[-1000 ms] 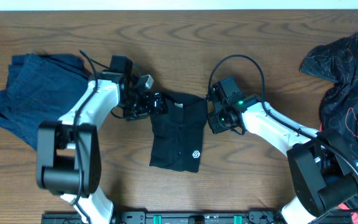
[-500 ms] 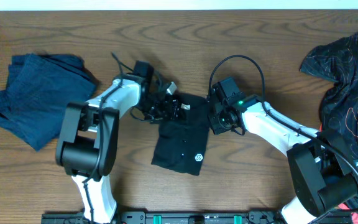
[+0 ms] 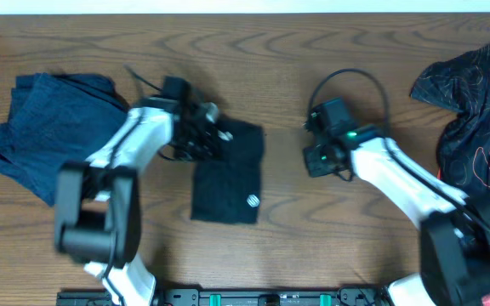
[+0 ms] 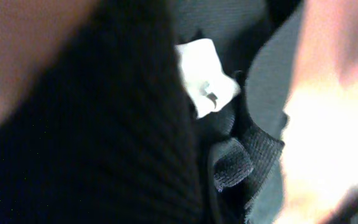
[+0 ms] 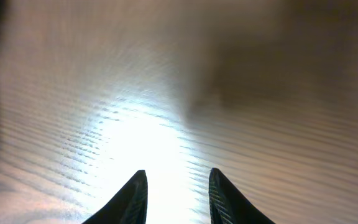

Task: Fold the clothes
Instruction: 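Carry the folded shirt left and place it on the blue pile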

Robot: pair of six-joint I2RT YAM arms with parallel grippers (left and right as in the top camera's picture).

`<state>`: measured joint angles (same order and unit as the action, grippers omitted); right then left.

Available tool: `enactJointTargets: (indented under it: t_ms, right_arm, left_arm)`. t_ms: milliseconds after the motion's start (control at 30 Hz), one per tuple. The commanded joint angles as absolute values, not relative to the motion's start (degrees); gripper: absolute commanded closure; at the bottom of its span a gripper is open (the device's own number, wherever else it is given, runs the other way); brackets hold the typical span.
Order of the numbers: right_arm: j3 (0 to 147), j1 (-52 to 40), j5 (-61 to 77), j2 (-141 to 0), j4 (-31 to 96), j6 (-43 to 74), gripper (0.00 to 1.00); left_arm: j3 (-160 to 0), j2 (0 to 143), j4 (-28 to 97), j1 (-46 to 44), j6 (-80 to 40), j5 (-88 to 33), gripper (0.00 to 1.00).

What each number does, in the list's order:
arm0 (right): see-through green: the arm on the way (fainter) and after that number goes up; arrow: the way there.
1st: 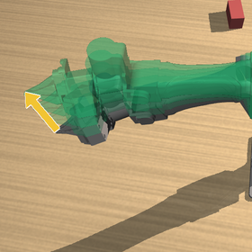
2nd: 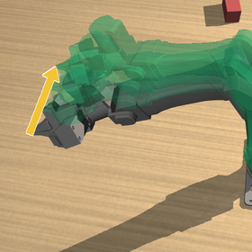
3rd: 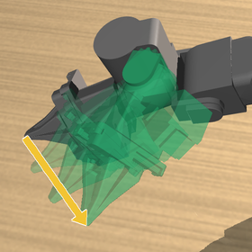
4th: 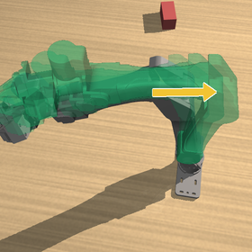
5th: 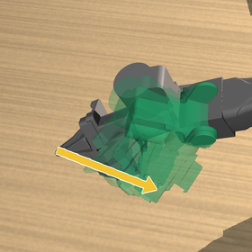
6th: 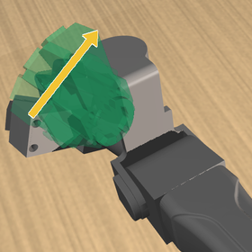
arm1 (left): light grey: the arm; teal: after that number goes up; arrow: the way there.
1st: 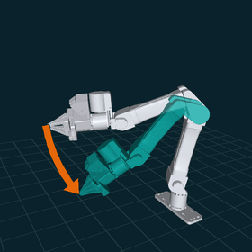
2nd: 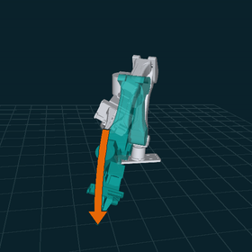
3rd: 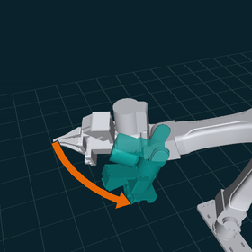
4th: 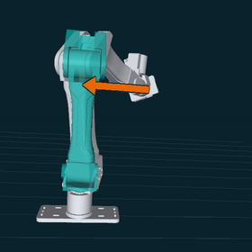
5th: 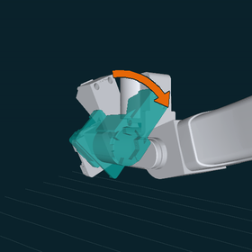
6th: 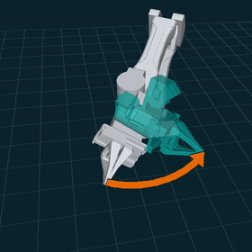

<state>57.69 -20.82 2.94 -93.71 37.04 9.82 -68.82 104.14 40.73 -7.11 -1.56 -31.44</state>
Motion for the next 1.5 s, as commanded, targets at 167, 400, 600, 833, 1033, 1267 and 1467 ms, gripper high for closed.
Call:
enactJointTargets:
  t_ms: [167, 400, 600, 833, 1033, 1267, 1467]
  right_arm:
    - [58.67, -13.67, 0.19, -82.67, 42.44, 9.1, 0.69]
    - [58.65, -11.97, 0.19, -82.08, 45.01, 9.13, 0.69]
    - [58.65, -11.94, 0.19, -82.08, 45.3, 9.13, 0.69]
    - [58.65, -11.94, 0.19, -82.08, 46.35, 9.1, 0.69]
    - [58.65, -11.94, 0.21, -82.08, 46.37, 9.13, 0.69]
    - [58.65, -11.94, 0.19, -82.08, 46.35, 9.13, 0.68]
    - [58.65, -11.94, 0.19, -82.08, 46.54, 9.1, 0.67]
  left_arm:
    - [-68.93, 85.54, 34.72, 7.97, -6.79, -26.24, 0.94]
    - [-68.9, 82.37, 24.97, 21.04, -10.28, -22.04, 0.94]
    - [-68.9, 86.39, 19.2, 27.57, -11.53, -18.33, 0.94]
    - [-68.9, 93.47, 16.73, 32.64, -11.75, -16.99, 0.93]
    - [-68.9, 94.83, 14.44, 37.45, -12.53, -17.02, 0.87]
    - [-68.93, 94.76, 13.37, 40.45, -15.9, -17.06, 0.02]
    - [-68.93, 92.62, 12.91, 40.71, -17.54, -17.76, 0.02]
